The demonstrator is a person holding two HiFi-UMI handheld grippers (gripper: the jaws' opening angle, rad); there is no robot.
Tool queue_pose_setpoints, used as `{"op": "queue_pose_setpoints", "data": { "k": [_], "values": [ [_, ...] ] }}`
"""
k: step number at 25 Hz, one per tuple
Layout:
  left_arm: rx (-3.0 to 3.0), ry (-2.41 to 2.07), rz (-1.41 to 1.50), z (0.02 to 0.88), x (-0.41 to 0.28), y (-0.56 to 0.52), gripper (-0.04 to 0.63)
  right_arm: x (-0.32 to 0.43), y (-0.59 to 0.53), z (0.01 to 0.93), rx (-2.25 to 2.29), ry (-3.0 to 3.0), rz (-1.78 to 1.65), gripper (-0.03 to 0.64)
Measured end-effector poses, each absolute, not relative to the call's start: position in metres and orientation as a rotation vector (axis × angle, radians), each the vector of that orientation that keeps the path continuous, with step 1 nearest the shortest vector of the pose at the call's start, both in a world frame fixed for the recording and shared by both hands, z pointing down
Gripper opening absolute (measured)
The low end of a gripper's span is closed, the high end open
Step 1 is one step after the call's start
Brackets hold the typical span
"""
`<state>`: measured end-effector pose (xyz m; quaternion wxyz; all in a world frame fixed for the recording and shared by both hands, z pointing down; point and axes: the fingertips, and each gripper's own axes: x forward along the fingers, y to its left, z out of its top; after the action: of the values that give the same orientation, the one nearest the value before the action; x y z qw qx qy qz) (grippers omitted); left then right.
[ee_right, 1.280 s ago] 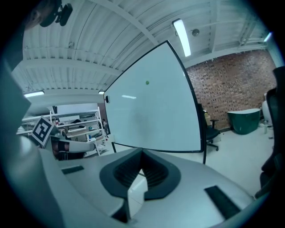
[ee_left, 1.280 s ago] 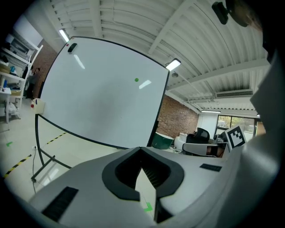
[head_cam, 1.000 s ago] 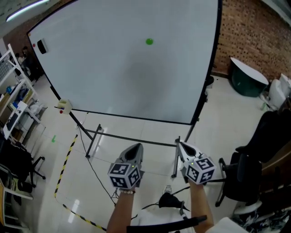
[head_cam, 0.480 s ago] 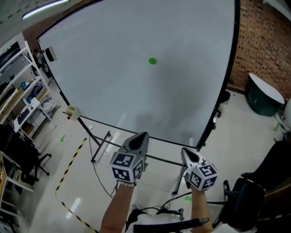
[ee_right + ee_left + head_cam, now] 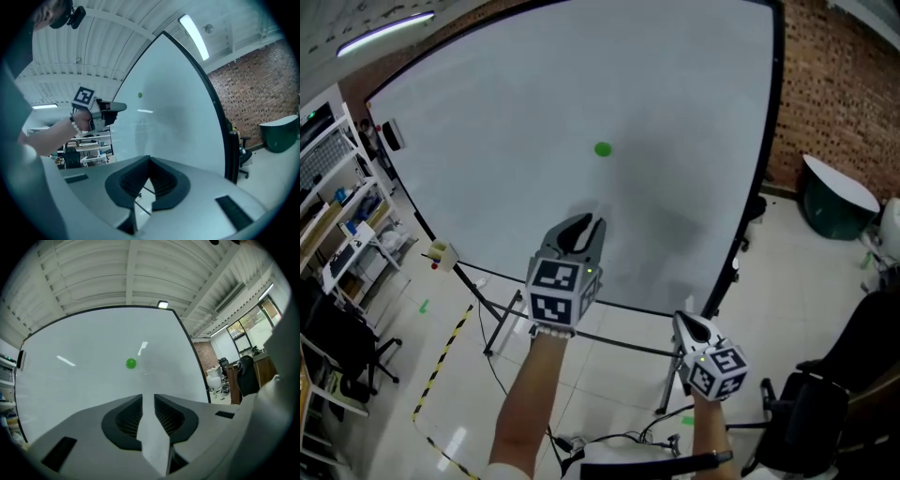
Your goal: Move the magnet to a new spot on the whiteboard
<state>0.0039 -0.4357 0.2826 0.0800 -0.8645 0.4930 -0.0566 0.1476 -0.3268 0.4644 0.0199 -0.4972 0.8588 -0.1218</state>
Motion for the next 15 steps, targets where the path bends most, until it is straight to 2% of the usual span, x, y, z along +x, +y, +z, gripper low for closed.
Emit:
{"op": "queue_pose_setpoints", "data": {
  "k": [1, 3, 6, 10, 15],
  "values": [
    [-2.556, 1.474, -0.172, 0.271, 0.006, -0.444, 0.103, 0.149, -0.328, 0.464, -1.549, 2.660, -0.374, 0.008],
    [-2.496, 1.479, -0.161, 0.247, 0.010, -0.461, 0.104, 0.151, -0.332, 0.461, -1.562, 2.650, -0.366, 0.008],
    [-2.416, 1.500, -0.149, 0.216, 0.014, -0.484, 0.170, 0.158, -0.337, 0.457, -1.582, 2.630, -0.353, 0.008],
    [-2.335, 1.499, -0.180, 0.195, 0.018, -0.505, 0.197, 0.171, -0.344, 0.456, -1.620, 2.592, -0.341, 0.008],
    [-2.315, 1.480, -0.226, 0.196, 0.028, -0.517, 0.198, 0.186, -0.352, 0.459, -1.653, 2.559, -0.339, 0.008]
  ]
}}
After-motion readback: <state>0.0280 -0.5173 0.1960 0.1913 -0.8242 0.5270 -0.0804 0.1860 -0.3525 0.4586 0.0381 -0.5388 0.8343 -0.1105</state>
